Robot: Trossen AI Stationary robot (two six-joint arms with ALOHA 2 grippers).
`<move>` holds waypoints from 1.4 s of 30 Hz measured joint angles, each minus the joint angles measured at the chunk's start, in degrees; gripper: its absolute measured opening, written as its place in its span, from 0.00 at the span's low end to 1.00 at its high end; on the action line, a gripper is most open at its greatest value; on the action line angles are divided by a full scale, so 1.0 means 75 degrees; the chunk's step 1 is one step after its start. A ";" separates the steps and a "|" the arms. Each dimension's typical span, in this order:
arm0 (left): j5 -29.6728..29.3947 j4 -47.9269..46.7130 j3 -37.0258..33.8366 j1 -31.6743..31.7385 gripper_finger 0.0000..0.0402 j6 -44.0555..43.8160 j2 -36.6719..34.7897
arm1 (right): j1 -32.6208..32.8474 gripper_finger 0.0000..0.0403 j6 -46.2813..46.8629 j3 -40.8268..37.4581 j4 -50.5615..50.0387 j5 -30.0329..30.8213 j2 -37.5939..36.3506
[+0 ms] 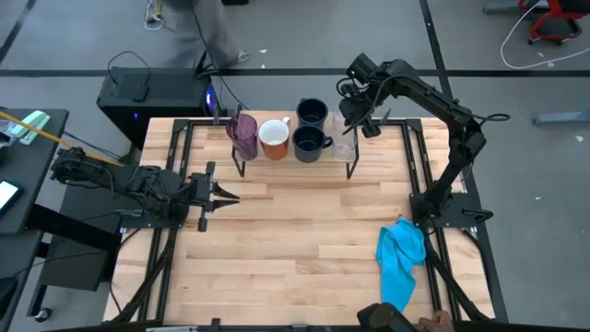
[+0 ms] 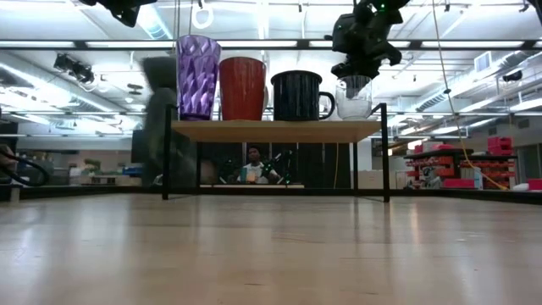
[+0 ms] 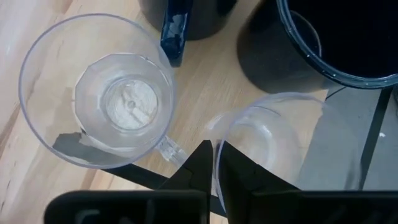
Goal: Stack small to large cups/mugs on shelf
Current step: Put the transparent mug on the shelf aligned with the other transparent mug, then return to Home Position
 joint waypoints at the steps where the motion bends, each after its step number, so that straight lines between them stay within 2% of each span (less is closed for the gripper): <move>1: -0.0003 -0.0003 0.0000 0.0000 0.11 0.0000 0.0000 | 0.0000 0.08 0.0025 0.0000 0.0006 0.0000 0.0000; 13: -0.0003 -0.0019 0.0003 0.0002 0.10 -0.0006 0.0000 | 0.0000 0.18 0.0354 0.0000 0.0214 0.0003 0.0000; 21: -0.0003 -0.0054 0.0005 0.0000 0.10 -0.0007 0.0000 | 0.0000 0.26 0.0359 0.0000 0.0237 0.0346 -0.0039; 27: -0.0013 -0.0055 0.0006 0.0001 0.10 -0.0009 0.0000 | 0.0000 0.27 0.0575 0.0003 0.0383 0.0401 -0.0151; 42: -0.0157 -0.0093 0.0012 0.0003 0.18 0.0031 -0.0392 | -0.0020 0.29 0.1411 0.0009 0.0519 0.0402 -0.0984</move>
